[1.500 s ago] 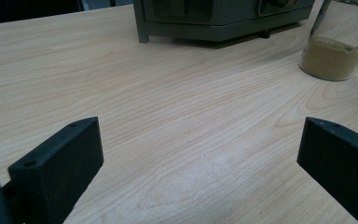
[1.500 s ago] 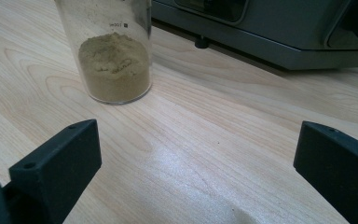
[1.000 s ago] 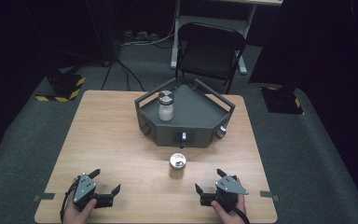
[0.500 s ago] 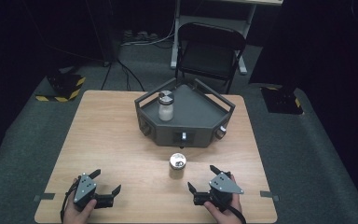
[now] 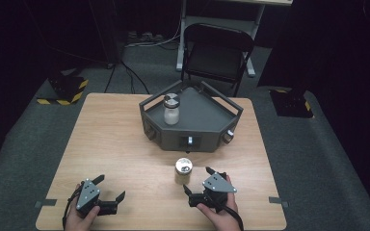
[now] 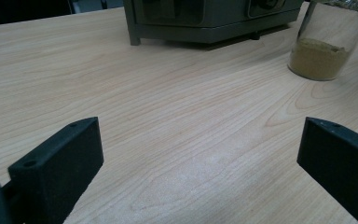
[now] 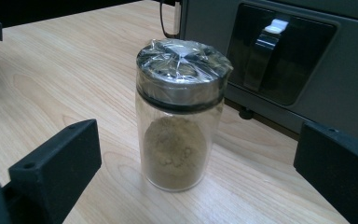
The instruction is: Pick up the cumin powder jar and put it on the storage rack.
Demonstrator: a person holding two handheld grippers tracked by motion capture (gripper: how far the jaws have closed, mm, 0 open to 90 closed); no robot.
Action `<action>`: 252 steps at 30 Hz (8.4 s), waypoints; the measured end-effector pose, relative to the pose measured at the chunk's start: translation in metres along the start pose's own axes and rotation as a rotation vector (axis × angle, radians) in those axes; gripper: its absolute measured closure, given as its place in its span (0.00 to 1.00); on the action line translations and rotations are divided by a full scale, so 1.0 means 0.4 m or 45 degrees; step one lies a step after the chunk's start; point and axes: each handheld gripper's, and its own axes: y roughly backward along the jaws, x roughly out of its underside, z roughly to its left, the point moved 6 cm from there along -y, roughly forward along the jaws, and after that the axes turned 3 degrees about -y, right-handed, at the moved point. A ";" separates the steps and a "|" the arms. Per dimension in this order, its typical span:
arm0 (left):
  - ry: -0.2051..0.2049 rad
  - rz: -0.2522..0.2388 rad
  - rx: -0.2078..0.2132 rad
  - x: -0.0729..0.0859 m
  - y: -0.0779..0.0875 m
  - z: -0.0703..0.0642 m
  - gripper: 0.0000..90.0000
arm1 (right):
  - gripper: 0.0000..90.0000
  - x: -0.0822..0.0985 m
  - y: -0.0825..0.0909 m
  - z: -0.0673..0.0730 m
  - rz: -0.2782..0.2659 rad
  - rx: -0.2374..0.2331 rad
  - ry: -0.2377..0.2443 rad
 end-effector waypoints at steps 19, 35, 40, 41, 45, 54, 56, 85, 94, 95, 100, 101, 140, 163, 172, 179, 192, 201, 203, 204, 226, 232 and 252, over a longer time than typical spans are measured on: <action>-0.020 0.009 0.009 -0.002 -0.002 -0.002 0.01 | 0.06 -0.013 -0.076 -0.002 -0.042 -0.009 -0.078; -0.033 0.010 0.023 -0.004 -0.004 -0.003 0.01 | 0.32 -0.001 -0.128 0.014 -0.096 -0.026 -0.088; -0.028 0.015 0.021 -0.005 -0.005 -0.003 0.01 | 0.35 0.009 -0.130 0.010 -0.125 -0.031 -0.122; -0.027 0.015 0.021 -0.005 -0.005 -0.003 0.01 | 0.36 0.010 -0.129 0.011 -0.128 -0.029 -0.118; -0.025 0.015 0.022 -0.005 -0.006 -0.002 0.01 | 0.36 0.014 -0.129 0.012 -0.141 -0.025 -0.117; -0.031 0.015 0.021 -0.005 -0.005 -0.003 0.01 | 0.36 0.016 -0.123 0.021 -0.164 -0.010 -0.108; -0.026 0.015 0.020 -0.005 -0.006 -0.003 0.01 | 0.36 0.012 -0.119 0.022 -0.171 -0.005 -0.106; -0.031 0.019 0.026 -0.006 -0.006 -0.002 0.01 | 0.36 -0.049 0.015 -0.071 -0.225 0.142 -0.151; -0.028 0.017 0.031 -0.005 -0.006 -0.002 0.01 | 0.36 -0.061 0.040 -0.097 -0.231 0.193 -0.159; -0.028 0.018 0.032 -0.006 -0.006 -0.002 0.01 | 0.36 -0.063 0.042 -0.100 -0.231 0.196 -0.160; -0.031 0.020 0.035 -0.006 -0.007 -0.001 0.01 | 0.36 -0.079 0.052 -0.112 -0.236 0.213 -0.155; -0.030 0.020 0.035 -0.006 -0.007 -0.001 0.01 | 0.36 -0.083 0.053 -0.115 -0.237 0.216 -0.153; -0.032 0.011 0.035 -0.004 -0.004 0.000 0.01 | 0.36 -0.295 0.028 -0.180 -0.291 0.293 -0.134; -0.021 0.003 0.048 -0.002 -0.003 0.003 0.01 | 0.36 -0.363 -0.081 -0.214 -0.251 0.323 -0.136; -0.022 0.001 0.051 -0.001 -0.002 0.005 0.01 | 0.36 -0.367 -0.130 -0.230 -0.231 0.338 -0.142; -0.017 -0.002 0.056 0.000 -0.001 0.008 0.01 | 0.36 -0.376 -0.169 -0.238 -0.216 0.353 -0.145; -0.003 -0.012 0.062 0.002 0.000 0.011 0.01 | 0.36 -0.377 -0.235 -0.243 -0.204 0.368 -0.160; -0.001 -0.015 0.062 0.003 0.000 0.011 0.01 | 0.36 -0.367 -0.260 -0.255 -0.192 0.383 -0.165; 0.000 -0.016 0.063 0.003 0.000 0.011 0.01 | 0.37 -0.366 -0.263 -0.256 -0.193 0.382 -0.171; 0.000 -0.016 0.063 0.003 0.000 0.011 0.01 | 0.37 -0.364 -0.265 -0.258 -0.196 0.379 -0.168; -0.003 -0.014 0.066 0.003 0.001 0.012 0.01 | 0.36 -0.352 -0.273 -0.272 -0.208 0.368 -0.206; 0.002 -0.015 0.066 0.003 0.000 0.012 0.01 | 0.36 -0.353 -0.273 -0.274 -0.202 0.365 -0.210; -0.026 -0.005 0.064 0.001 -0.001 0.007 0.01 | 0.00 -0.358 -0.249 -0.284 -0.198 0.312 -0.272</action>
